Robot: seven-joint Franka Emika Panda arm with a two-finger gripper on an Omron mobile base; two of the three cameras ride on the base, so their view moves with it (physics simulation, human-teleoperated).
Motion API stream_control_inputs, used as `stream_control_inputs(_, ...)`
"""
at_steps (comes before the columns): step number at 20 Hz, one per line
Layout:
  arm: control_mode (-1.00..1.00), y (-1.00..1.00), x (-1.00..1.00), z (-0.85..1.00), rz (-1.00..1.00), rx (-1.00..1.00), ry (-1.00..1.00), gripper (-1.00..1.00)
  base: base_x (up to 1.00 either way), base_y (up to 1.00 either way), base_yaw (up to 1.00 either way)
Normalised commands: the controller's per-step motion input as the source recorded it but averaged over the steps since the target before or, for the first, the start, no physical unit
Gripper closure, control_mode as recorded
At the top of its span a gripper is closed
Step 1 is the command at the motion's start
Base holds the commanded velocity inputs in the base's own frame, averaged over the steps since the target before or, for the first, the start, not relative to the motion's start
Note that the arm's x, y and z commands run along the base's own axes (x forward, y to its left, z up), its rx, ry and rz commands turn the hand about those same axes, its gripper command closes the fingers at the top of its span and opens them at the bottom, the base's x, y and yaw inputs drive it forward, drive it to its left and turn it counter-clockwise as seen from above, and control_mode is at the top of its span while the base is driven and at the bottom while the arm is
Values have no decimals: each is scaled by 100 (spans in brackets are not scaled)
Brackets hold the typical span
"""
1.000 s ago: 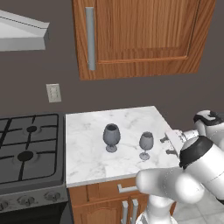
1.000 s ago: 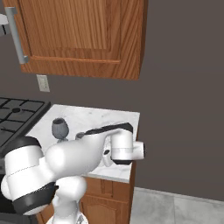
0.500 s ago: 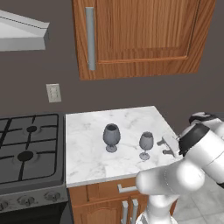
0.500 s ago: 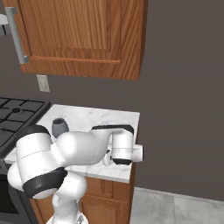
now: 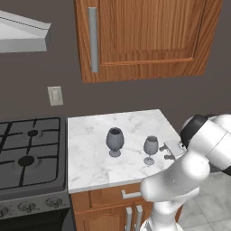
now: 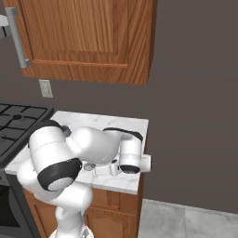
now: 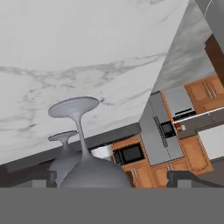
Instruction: Retrieve the wine glasses from the counter and place one next to each plate.
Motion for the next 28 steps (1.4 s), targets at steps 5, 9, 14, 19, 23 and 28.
stream_control_inputs(5,-100,7,18,-13,0,0,0,-100,0,0,0)
stream_control_inputs(9,-100,5,13,-10,0,0,0,-100,0,0,0)
stream_control_inputs(14,-100,27,0,-6,0,0,0,-100,0,0,0)
stream_control_inputs(19,-100,30,2,-1,0,0,0,-100,0,0,0)
stream_control_inputs(23,-100,9,2,0,0,0,0,-100,0,0,0)
stream_control_inputs(28,-100,17,0,-5,0,0,0,-100,0,0,0)
